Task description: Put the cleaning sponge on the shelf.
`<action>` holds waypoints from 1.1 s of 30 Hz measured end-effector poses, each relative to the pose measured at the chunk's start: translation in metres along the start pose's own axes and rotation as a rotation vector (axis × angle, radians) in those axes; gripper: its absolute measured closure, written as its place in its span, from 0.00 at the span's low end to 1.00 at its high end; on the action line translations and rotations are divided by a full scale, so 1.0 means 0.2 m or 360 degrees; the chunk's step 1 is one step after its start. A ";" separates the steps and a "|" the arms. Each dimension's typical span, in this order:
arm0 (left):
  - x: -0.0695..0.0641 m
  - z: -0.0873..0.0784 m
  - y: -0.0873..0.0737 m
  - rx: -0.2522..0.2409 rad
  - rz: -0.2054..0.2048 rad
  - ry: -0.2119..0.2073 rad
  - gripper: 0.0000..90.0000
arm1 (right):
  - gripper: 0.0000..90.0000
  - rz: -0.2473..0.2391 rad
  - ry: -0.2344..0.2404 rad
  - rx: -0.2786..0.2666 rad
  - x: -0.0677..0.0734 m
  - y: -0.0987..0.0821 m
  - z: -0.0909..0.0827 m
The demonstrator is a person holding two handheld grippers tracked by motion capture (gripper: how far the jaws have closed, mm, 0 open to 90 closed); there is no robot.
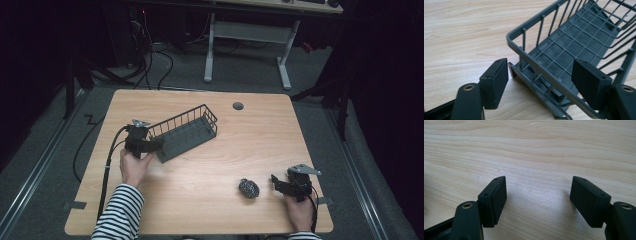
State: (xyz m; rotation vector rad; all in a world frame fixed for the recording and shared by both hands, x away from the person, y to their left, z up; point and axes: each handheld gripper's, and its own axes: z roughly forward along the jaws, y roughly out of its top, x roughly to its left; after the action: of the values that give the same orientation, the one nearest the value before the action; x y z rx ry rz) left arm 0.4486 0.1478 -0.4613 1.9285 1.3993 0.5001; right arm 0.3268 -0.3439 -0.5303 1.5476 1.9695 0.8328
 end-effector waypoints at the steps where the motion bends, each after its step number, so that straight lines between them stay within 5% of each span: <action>1: 0.00 0.00 0.00 0.0000 0.0000 0.0000 0.36 | 0.33 0.0000 0.0000 0.0000 0.00 0.00 0.00; 9: -0.03 -0.02 -0.01 -0.0012 0.0051 -0.0030 0.51 | 0.33 0.0002 0.0000 0.0001 0.00 0.00 0.00; 19: -0.02 -0.04 -0.05 -0.0033 -0.0004 -0.0121 0.53 | 0.33 0.0000 -0.0001 0.0002 0.00 0.00 0.00; 33: -0.08 -0.12 -0.12 -0.0001 0.0067 -0.0171 0.54 | 0.33 0.0000 -0.0002 0.0003 0.00 0.00 0.00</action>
State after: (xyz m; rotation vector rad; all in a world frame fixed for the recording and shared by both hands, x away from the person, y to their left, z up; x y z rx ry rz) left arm 0.4109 0.1454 -0.4610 1.9581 1.2927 0.4107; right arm 0.3268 -0.3438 -0.5302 1.5486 1.9698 0.8301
